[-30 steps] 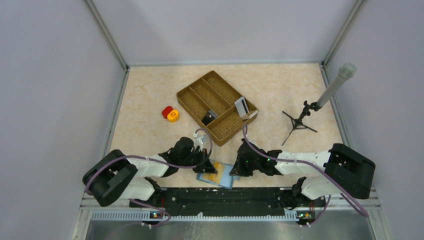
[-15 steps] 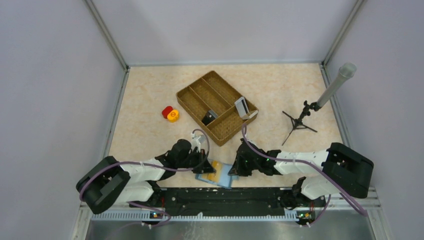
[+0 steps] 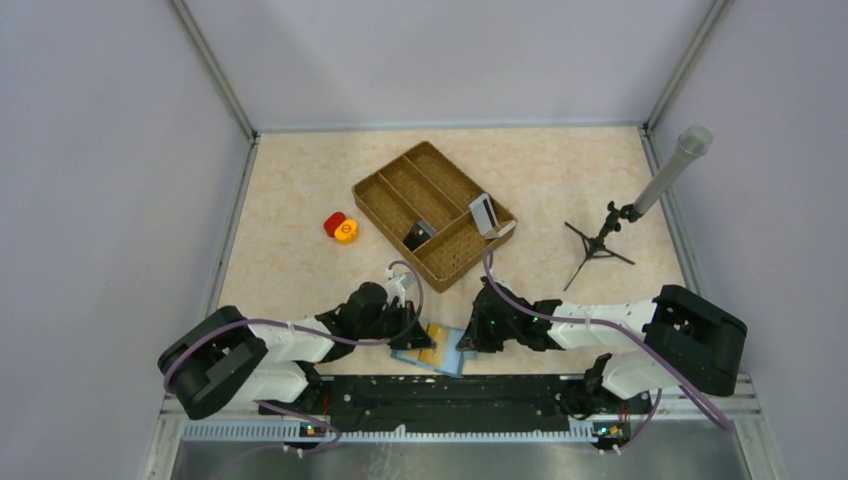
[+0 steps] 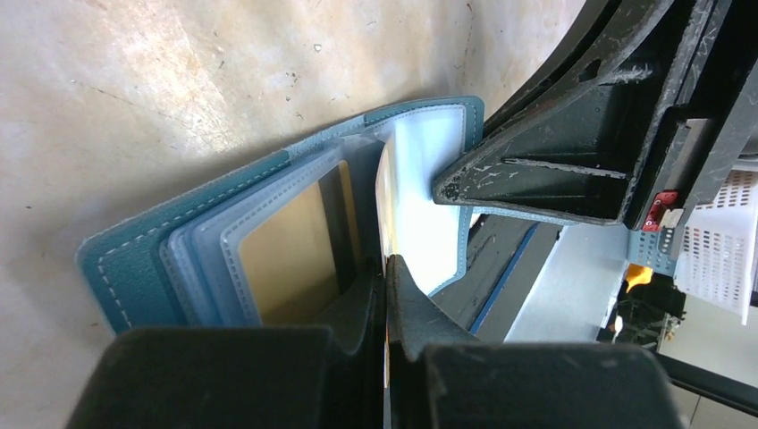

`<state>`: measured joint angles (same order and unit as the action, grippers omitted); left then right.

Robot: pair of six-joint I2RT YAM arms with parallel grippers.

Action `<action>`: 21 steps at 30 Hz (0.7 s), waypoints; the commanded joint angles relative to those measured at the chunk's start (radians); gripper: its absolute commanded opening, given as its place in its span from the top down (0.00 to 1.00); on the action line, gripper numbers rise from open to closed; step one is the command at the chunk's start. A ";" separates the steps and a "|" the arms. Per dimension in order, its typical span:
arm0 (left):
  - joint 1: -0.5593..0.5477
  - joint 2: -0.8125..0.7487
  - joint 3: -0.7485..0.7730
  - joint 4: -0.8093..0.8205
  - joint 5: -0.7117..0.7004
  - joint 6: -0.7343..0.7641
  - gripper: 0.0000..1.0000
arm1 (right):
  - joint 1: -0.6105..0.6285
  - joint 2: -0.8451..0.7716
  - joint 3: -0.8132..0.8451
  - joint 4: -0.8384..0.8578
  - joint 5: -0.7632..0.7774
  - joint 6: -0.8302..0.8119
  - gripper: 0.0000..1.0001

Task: Put the credit cards into the card holder
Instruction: Insert the credit card into the card holder.

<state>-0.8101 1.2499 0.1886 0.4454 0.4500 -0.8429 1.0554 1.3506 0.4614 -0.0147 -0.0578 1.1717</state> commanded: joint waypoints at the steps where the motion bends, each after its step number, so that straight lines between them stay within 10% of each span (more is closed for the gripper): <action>1: -0.039 0.037 -0.019 -0.020 -0.034 -0.020 1.00 | -0.003 0.018 -0.010 -0.029 0.044 0.000 1.00; 7: -0.077 0.053 0.040 -0.143 -0.090 -0.015 0.99 | -0.003 -0.028 -0.011 -0.053 0.102 0.021 1.00; 21: -0.098 -0.069 0.213 -0.535 -0.234 0.085 0.46 | -0.006 -0.084 -0.050 -0.079 0.148 0.040 1.00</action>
<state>-0.9009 1.1973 0.3611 0.1036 0.2977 -0.8185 1.0561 1.2785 0.4316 -0.0525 0.0299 1.2163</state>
